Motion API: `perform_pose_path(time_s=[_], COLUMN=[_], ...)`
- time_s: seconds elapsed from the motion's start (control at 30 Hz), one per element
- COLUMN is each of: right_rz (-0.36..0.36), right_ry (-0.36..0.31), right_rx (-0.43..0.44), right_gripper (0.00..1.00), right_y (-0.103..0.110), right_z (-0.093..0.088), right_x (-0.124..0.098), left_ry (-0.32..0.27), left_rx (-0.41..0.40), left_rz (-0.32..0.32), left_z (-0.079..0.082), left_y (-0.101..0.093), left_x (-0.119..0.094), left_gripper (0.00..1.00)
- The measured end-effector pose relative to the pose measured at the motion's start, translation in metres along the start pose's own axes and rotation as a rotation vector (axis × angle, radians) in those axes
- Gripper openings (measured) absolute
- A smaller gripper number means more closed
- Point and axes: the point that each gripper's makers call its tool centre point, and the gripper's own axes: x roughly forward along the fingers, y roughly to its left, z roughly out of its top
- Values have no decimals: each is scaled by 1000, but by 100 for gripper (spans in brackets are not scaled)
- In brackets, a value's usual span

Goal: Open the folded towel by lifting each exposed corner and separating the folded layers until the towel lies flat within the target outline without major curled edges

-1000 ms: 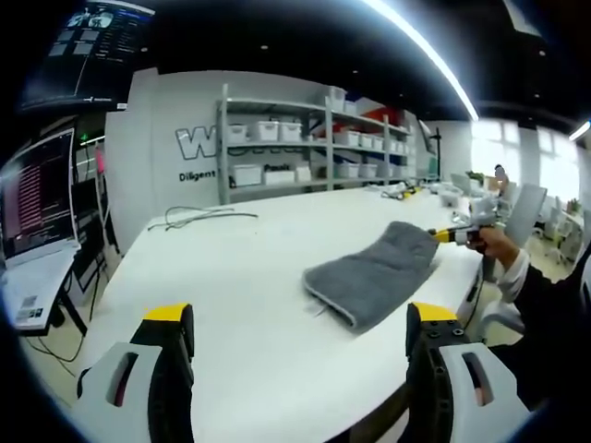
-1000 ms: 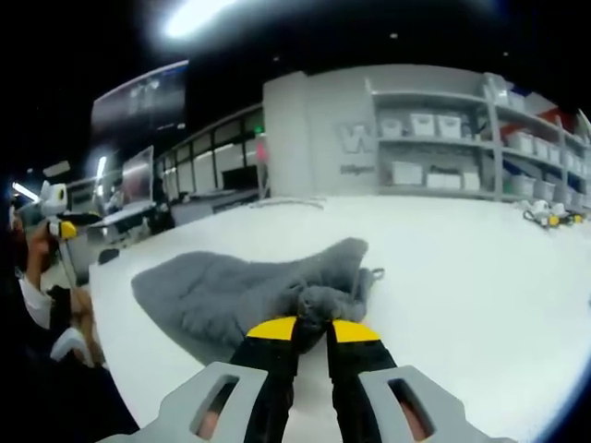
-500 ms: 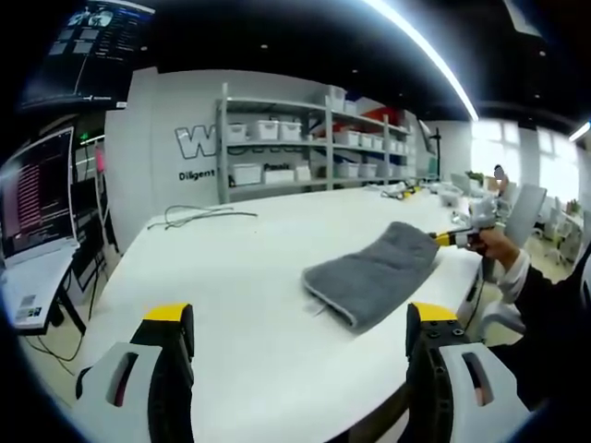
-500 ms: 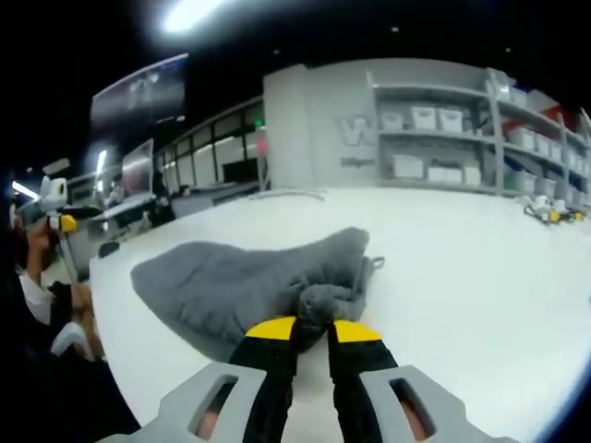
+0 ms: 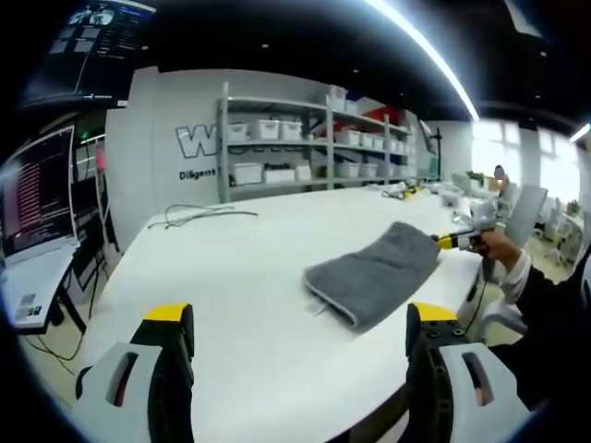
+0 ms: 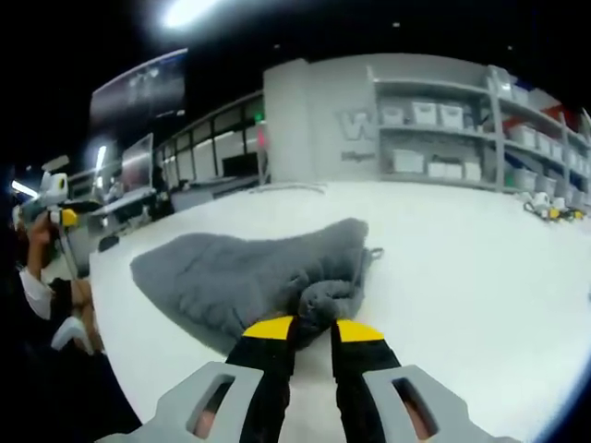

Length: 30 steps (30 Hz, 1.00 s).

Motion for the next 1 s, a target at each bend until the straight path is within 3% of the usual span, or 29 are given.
perform_pose_path(time_s=[0.43,1.0], right_rz=[-4,-15], right_ry=[25,-7], right_rx=[-17,-53], right_gripper=[17,22], right_y=[-3,-5], right_z=[-8,2], right_x=[-5,-10], left_ry=[4,7], left_rx=[0,1], left_rz=[1,0], left_z=[-1,-2], left_y=[2,1], left_x=[0,1], left_gripper=[94,94])
